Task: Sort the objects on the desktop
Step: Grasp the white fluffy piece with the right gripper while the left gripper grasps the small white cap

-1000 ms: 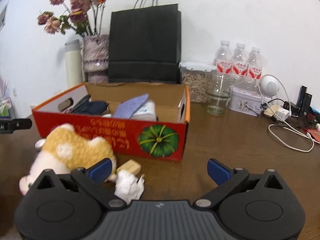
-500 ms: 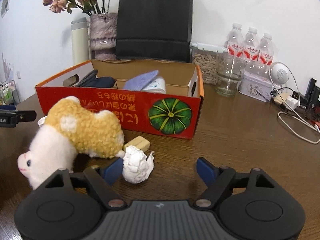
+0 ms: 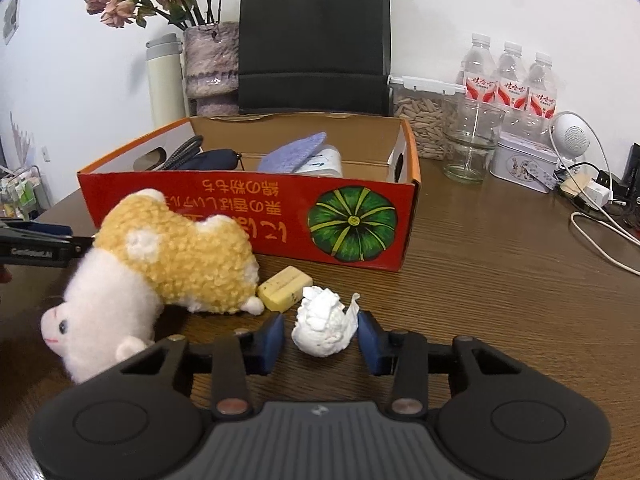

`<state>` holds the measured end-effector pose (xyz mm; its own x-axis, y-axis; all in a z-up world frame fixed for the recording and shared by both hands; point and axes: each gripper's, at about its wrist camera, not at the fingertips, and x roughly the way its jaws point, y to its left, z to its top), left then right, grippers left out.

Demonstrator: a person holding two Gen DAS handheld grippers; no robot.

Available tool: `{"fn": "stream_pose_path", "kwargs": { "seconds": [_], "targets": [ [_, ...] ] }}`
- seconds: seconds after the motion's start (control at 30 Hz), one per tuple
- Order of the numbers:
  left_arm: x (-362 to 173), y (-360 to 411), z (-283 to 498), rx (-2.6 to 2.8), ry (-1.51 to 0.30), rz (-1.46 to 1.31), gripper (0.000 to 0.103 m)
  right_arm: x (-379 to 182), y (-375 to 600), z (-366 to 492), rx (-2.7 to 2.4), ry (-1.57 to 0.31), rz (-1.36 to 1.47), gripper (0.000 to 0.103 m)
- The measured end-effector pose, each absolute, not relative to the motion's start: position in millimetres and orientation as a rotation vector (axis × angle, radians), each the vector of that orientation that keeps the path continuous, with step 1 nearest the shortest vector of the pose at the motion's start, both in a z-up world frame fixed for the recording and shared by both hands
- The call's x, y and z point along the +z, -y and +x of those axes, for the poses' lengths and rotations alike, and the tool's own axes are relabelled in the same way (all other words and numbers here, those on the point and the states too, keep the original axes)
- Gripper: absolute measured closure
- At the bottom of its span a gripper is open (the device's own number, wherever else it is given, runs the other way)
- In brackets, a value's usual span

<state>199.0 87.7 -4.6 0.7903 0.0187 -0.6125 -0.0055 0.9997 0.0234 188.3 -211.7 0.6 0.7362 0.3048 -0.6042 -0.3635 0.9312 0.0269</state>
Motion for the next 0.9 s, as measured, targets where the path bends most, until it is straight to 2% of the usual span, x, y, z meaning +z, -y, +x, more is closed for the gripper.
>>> {"fn": "stream_pose_path", "kwargs": {
  "seconds": [0.13, 0.23, 0.3, 0.43, 0.47, 0.53, 0.63, 0.9],
  "targets": [
    [-6, -86, 203, -0.001, -0.661, 0.022, 0.036, 0, 210, 188, 0.37, -0.643, -0.103, 0.064],
    [-6, -84, 203, -0.011, -0.656, 0.025, 0.042, 0, 210, 187, 0.374, -0.643, -0.104, 0.064],
    [-6, -82, 202, -0.025, -0.651, 0.029, 0.051, 0, 210, 188, 0.374, -0.643, -0.103, 0.064],
    [-6, -78, 201, -0.049, -0.645, 0.039, 0.061, 0, 210, 188, 0.374, -0.643, -0.103, 0.064],
    [-6, -77, 201, -0.056, -0.645, 0.036, 0.066, 0, 210, 188, 0.375, -0.643, -0.103, 0.065],
    [-6, -75, 200, -0.063, -0.643, 0.04, 0.073, 1, 208, 188, 0.382, -0.642, -0.106, 0.071],
    [-6, -73, 199, -0.06, -0.639, 0.047, 0.074, 1, 207, 187, 0.392, -0.64, -0.111, 0.077],
    [-4, -72, 194, -0.033, -0.621, 0.035, 0.074, 2, 207, 187, 0.392, -0.632, -0.101, 0.082]
  ]
}}
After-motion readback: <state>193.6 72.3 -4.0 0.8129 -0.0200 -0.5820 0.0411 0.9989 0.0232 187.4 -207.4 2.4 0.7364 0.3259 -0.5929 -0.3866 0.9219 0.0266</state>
